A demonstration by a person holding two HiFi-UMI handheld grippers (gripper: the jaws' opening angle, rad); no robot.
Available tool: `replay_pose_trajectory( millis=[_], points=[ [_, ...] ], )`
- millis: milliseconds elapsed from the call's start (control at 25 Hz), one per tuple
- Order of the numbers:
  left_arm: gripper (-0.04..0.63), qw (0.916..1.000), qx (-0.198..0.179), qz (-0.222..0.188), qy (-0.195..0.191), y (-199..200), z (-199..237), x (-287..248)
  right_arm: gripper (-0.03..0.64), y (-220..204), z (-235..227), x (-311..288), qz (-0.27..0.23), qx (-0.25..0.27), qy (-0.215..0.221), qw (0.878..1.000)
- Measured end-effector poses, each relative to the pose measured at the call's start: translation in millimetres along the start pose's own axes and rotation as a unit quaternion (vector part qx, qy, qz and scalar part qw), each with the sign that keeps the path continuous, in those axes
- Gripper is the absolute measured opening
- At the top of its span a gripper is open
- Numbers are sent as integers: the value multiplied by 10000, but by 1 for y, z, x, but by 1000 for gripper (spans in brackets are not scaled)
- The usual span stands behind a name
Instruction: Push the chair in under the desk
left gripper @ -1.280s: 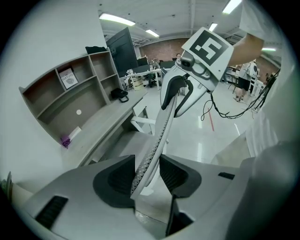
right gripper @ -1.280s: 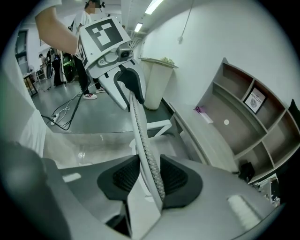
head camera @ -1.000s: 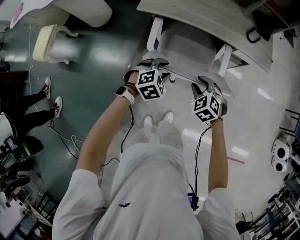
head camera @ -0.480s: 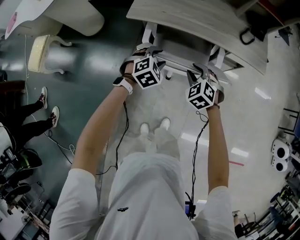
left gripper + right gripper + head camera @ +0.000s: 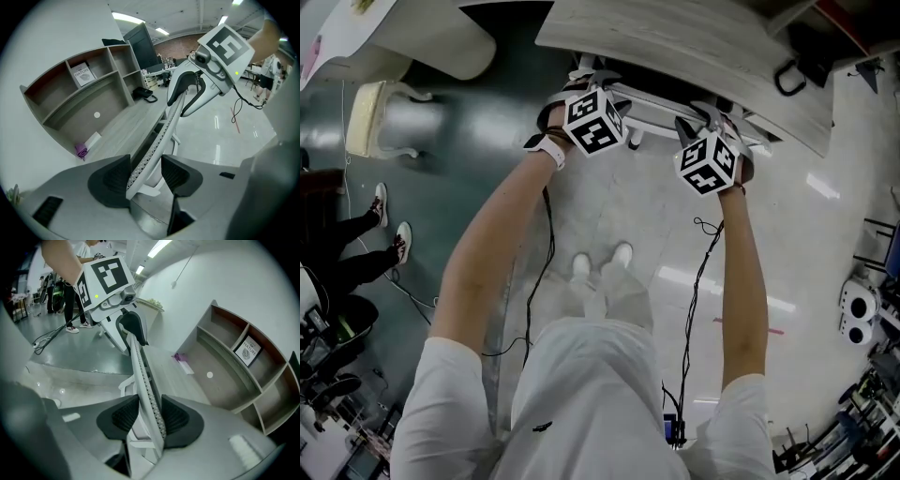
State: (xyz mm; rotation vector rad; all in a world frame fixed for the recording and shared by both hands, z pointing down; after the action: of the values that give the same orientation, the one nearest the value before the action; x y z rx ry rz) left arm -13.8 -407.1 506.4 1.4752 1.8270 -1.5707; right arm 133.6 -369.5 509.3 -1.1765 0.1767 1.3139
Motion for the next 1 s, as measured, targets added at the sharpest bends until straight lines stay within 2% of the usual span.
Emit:
replay_pose_trajectory(
  millis=[160, 320, 640, 760, 880, 920, 1000],
  points=[
    [206, 9999, -134, 94, 38, 10, 16, -11, 164, 0, -18, -8, -52, 40, 26, 10000],
    [201, 9993, -316, 190, 77, 8, 16, -13, 160, -1, -16, -7, -135, 186, -93, 9997],
    [202, 9996, -194, 150, 117, 5, 11, -12, 169, -2, -11, -7, -226, 42, -10, 9997],
    [196, 9994, -131, -142, 271, 11, 10, 4, 186, 2, -10, 7, -427, -232, -31, 9988],
    [193, 9974, -26, -575, 436, 19, 3, 27, 186, 10, -4, 27, -604, -246, -197, 9977],
    [191, 9960, 88, -757, 457, 22, 0, 36, 186, 13, -1, 34, -672, -275, -236, 9971],
    [142, 9916, 420, -1118, 489, 27, -6, 55, 183, 19, 4, 50, -809, -388, -312, 9955]
  ],
)
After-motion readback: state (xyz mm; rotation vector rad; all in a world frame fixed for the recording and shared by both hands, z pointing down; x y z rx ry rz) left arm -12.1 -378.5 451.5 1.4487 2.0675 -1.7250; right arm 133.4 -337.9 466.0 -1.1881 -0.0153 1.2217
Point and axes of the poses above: the fingertips, and each gripper's own axes: x backward along the fingers, z to its left, y out of its top, the point moved 6 cm from there along x, backward along the fingers, and after that the axes turned 1 degree about x, right-handed, at the moved point
